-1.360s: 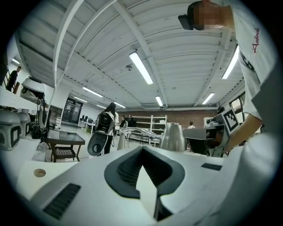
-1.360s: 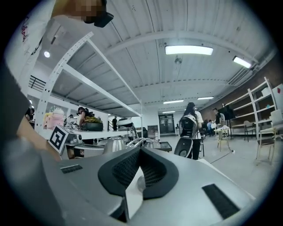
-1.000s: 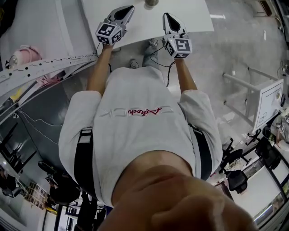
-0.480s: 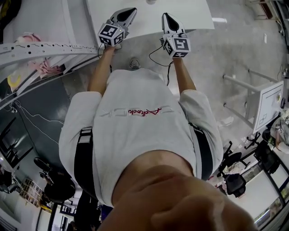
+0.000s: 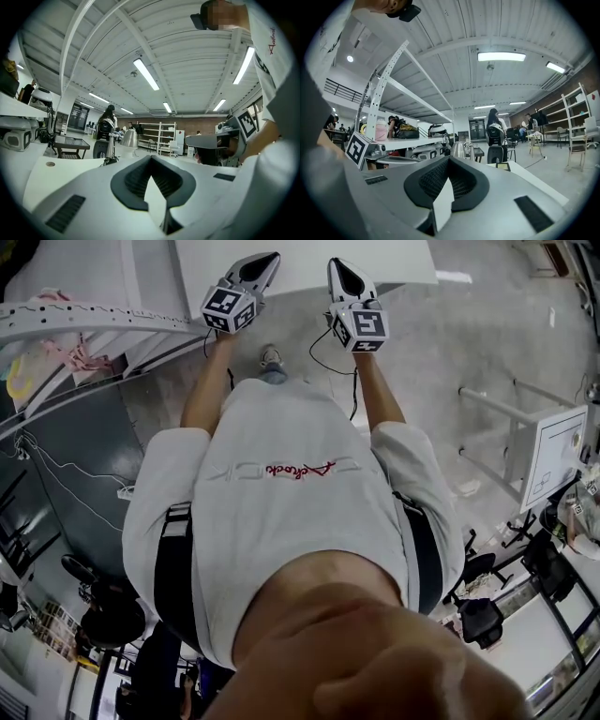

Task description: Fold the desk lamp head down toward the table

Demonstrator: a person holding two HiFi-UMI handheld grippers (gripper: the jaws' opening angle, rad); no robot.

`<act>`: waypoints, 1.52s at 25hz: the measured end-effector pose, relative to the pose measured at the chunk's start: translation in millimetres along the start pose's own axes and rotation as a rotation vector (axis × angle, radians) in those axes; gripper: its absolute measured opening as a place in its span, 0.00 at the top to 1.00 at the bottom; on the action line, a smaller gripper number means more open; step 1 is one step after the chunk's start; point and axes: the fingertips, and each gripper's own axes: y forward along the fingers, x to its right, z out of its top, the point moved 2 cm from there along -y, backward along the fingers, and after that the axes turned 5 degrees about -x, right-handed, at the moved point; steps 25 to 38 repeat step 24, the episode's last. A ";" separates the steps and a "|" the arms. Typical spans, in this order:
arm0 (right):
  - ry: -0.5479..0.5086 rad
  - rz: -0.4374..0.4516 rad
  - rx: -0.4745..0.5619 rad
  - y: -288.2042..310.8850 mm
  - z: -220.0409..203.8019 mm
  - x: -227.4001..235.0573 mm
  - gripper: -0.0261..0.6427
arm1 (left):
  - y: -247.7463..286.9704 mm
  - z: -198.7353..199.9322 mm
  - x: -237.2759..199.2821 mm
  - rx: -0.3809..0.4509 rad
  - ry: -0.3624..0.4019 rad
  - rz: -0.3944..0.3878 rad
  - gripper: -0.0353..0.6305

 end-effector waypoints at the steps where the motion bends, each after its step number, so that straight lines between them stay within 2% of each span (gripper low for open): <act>1: 0.003 0.001 -0.001 -4.0 -0.9 0.0 0.94 | -0.4 -0.9 4.1 0.000 -0.001 0.001 0.91; 19: -0.008 0.009 0.010 -24.3 -0.7 -12.5 0.94 | -16.4 4.8 26.4 0.024 0.020 0.006 0.91; 38: -0.021 0.014 0.014 -25.4 3.9 -15.4 0.94 | -16.9 6.0 28.7 0.024 0.022 0.003 0.91</act>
